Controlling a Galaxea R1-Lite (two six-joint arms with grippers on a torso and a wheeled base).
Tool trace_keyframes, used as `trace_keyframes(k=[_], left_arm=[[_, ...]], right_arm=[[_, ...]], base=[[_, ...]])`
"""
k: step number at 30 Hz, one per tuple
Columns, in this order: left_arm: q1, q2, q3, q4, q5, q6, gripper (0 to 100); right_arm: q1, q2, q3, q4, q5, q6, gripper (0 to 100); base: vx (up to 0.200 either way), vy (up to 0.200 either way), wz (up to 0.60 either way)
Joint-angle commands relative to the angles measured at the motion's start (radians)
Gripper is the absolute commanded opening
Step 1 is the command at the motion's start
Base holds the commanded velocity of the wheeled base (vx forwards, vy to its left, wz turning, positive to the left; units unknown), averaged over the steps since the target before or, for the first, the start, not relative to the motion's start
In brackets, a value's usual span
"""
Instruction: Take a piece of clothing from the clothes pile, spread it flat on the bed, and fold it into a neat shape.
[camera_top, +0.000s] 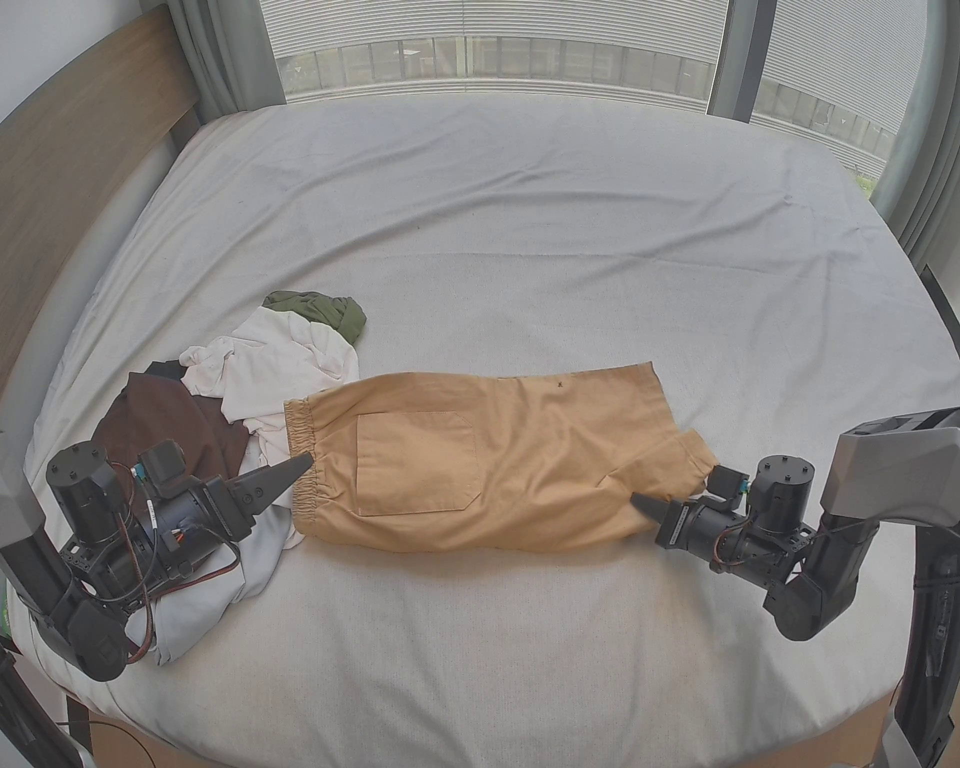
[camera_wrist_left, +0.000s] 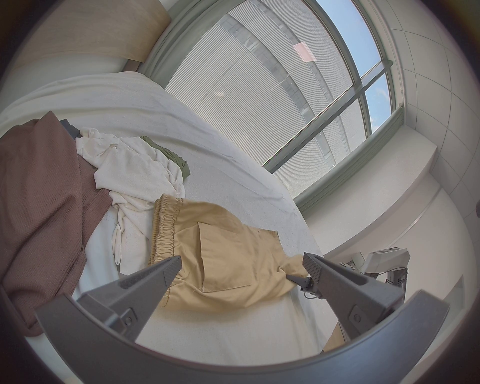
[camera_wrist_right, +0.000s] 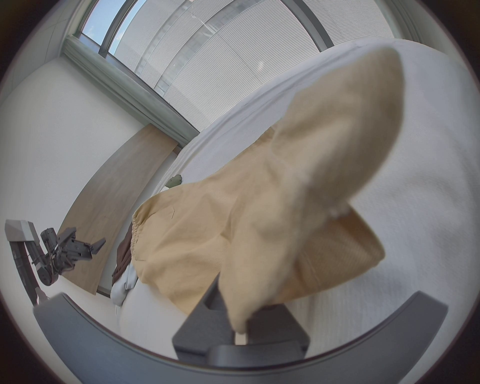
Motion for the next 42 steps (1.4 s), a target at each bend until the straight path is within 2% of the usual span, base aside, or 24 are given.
trace_keyframes(k=[1,16,28,29,35,42], left_arm=[[0.000,-0.002,0.001,0.000,0.000,-0.003,100],[-0.002,0.007,0.003,0.000,-0.002,-0.003,100],[-0.016,0.010,0.008,0.000,-0.002,-0.004,100],[-0.016,0.010,0.009,0.000,-0.002,-0.003,100],[-0.023,0.023,0.011,0.000,-0.002,-0.003,100],[-0.025,0.033,0.018,0.000,0.000,-0.003,100]], right_arm=[[-0.006,-0.056,0.117,-0.026,0.000,-0.033,0],[-0.070,-0.113,0.373,-0.024,0.000,-0.151,0],[-0.098,-0.098,0.428,-0.026,0.001,-0.163,0],[-0.093,-0.098,0.428,-0.026,0.001,-0.163,100],[-0.059,-0.107,0.474,-0.024,0.003,-0.163,100],[0.039,-0.101,0.517,0.014,0.026,-0.162,100]], base=[[0.000,0.000,0.00],[0.000,0.000,0.00],[0.000,0.000,0.00],[0.000,0.000,0.00],[0.000,0.000,0.00],[0.000,0.000,0.00]])
